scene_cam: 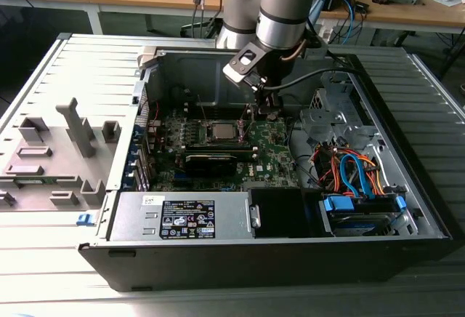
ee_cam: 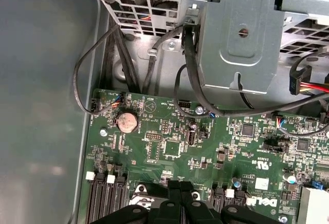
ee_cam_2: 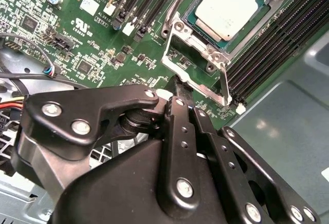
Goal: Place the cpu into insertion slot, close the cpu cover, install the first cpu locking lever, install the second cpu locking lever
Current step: 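Close the cpu cover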
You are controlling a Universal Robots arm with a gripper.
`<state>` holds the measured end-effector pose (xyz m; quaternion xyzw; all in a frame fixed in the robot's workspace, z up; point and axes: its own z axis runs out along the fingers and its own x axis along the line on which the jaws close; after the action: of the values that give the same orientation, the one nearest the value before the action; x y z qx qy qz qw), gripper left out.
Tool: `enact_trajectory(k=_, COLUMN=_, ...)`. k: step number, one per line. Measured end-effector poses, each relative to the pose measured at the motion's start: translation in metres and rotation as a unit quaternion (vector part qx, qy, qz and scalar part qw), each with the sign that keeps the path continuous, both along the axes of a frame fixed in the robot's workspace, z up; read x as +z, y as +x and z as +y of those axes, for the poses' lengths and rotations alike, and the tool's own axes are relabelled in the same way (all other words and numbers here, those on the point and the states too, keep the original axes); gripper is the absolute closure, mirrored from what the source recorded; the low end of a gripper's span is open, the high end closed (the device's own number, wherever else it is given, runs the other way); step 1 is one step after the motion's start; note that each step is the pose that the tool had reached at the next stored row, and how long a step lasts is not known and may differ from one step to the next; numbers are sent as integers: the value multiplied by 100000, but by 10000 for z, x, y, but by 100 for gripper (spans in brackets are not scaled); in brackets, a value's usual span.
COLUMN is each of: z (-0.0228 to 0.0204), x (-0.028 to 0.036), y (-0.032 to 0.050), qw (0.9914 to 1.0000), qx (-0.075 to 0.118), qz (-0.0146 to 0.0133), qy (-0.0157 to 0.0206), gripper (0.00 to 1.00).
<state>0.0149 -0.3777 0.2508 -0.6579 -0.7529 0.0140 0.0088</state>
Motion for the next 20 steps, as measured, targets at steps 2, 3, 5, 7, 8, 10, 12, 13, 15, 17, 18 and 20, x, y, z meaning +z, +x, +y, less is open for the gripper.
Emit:
enact_trajectory(k=2, z=0, x=0, y=-8, qw=100000, qx=0, qz=0, qy=1, gripper=89)
enact_trajectory(k=3, z=0, x=0, y=-13, qw=100000, qx=1, qz=0, qy=2, gripper=89)
enact_trajectory(k=5, z=0, x=-1, y=-29, qw=100000, qx=1, qz=0, qy=2, gripper=89)
enact_trajectory(k=7, z=0, x=-1, y=-42, qw=100000, qx=-1, qz=-1, qy=1, gripper=89)
enact_trajectory(k=8, z=0, x=-2, y=-48, qw=100000, qx=2, qz=0, qy=3, gripper=89)
enact_trajectory(k=10, z=0, x=-2, y=-59, qw=100000, qx=1, qz=1, qy=1, gripper=89)
enact_trajectory(k=12, z=0, x=-2, y=-71, qw=100000, qx=3, qz=0, qy=1, gripper=89)
enact_trajectory(k=13, z=0, x=-2, y=-77, qw=100000, qx=5, qz=0, qy=1, gripper=89)
enact_trajectory(k=15, z=0, x=-2, y=-96, qw=100000, qx=5, qz=0, qy=3, gripper=89)
enact_trajectory(k=17, z=0, x=-2, y=-109, qw=100000, qx=-2, qz=2, qy=1, gripper=89)
enact_trajectory(k=18, z=0, x=-2, y=-113, qw=100000, qx=1, qz=-1, qy=2, gripper=89)
enact_trajectory(k=20, z=0, x=-2, y=-129, qw=100000, qx=1, qz=2, qy=0, gripper=89)
